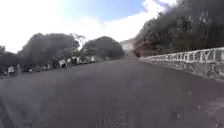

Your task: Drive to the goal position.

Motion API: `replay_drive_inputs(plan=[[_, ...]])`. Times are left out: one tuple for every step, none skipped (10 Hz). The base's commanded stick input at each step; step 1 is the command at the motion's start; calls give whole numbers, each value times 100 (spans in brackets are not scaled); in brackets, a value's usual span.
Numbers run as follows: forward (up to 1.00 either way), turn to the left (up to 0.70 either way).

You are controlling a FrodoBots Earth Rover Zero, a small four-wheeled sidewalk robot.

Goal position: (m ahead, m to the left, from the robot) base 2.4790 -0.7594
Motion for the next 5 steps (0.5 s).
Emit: replay_drive_inputs(plan=[[70, 0], [70, 0], [70, 0], [70, 0], [70, 0]])
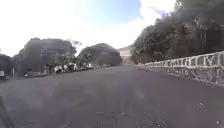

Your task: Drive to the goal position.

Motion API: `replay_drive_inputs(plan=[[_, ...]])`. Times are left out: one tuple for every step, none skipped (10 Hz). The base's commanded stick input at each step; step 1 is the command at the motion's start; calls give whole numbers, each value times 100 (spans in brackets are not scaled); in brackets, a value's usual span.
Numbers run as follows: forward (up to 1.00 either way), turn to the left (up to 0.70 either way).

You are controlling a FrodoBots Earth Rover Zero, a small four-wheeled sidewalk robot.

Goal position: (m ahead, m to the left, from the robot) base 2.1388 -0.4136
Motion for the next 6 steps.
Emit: replay_drive_inputs(plan=[[70, 0], [70, 0], [70, 0], [70, 0], [70, 0], [70, 0]])
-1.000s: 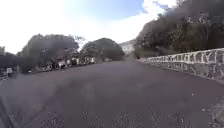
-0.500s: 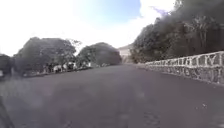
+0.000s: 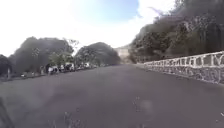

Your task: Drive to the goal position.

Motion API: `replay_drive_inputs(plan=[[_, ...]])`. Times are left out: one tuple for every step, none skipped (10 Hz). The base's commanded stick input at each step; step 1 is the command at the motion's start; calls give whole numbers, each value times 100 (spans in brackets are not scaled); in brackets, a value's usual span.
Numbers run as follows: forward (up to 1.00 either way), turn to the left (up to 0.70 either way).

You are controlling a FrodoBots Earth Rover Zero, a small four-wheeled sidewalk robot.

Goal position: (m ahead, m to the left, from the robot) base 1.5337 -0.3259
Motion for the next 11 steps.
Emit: replay_drive_inputs(plan=[[70, 0], [70, 0], [70, 0], [70, 0], [70, 0], [70, 0], [70, 0], [70, 0], [70, 0], [70, 0], [70, 0]])
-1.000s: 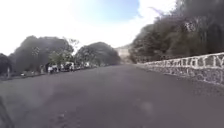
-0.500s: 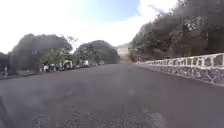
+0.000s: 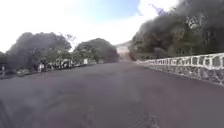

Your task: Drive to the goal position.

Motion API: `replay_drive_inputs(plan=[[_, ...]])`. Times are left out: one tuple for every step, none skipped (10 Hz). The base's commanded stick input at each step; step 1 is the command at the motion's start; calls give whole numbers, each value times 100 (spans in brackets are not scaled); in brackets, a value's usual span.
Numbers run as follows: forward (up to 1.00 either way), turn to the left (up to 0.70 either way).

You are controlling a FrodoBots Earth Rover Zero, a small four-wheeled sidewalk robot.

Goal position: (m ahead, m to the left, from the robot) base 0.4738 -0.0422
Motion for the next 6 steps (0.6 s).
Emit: replay_drive_inputs(plan=[[70, 0], [70, 0], [70, 0], [70, 0], [70, 0], [70, 0]])
